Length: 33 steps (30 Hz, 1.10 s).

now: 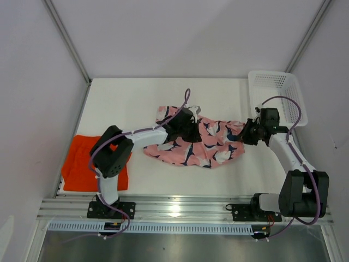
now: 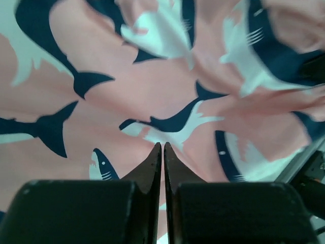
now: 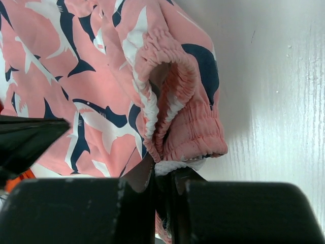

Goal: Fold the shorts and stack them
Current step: Fold the shorts

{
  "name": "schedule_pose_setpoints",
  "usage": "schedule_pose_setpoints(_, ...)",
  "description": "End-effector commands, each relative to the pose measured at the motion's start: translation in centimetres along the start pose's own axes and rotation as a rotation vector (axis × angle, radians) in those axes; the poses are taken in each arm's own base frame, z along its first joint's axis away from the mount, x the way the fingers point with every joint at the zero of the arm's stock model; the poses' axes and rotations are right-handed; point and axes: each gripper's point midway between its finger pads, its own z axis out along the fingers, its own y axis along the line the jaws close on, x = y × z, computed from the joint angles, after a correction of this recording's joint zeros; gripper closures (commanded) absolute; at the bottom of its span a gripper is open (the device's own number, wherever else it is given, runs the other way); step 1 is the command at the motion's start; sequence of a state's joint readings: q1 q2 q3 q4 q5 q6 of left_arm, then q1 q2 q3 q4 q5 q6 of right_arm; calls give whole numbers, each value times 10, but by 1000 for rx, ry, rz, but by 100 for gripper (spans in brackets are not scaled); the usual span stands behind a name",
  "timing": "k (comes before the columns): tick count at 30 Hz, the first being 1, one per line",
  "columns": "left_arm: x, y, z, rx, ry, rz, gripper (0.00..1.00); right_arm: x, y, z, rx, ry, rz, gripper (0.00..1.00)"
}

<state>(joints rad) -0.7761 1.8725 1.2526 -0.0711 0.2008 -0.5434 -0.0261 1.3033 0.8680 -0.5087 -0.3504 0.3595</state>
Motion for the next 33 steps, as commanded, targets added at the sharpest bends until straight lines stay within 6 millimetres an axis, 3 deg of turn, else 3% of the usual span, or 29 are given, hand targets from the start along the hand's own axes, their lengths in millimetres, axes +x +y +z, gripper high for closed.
schedule_pose_setpoints(1,11,-6,13,37,12,-24,98,-17,5,-8,23,-22,-43,100)
schedule_pose_setpoints(9,32,11,35,-24,8,-66,100,-46,22,-25,37,-70,-92,100)
schedule_pose_setpoints(16,35,10,50,-81,-10,-66,100,-47,70,-36,-29,-56,-163,100)
schedule_pose_setpoints(25,46,-6,52,-108,-63,-108,100,-52,117,-27,-99,-48,-178,100)
schedule_pose_setpoints(29,49,-16,55,-88,-76,-128,100,-52,129,-24,-136,-47,-167,99)
schedule_pose_setpoints(33,28,-19,35,-94,-113,-121,100,-57,121,-25,-88,-52,-196,99)
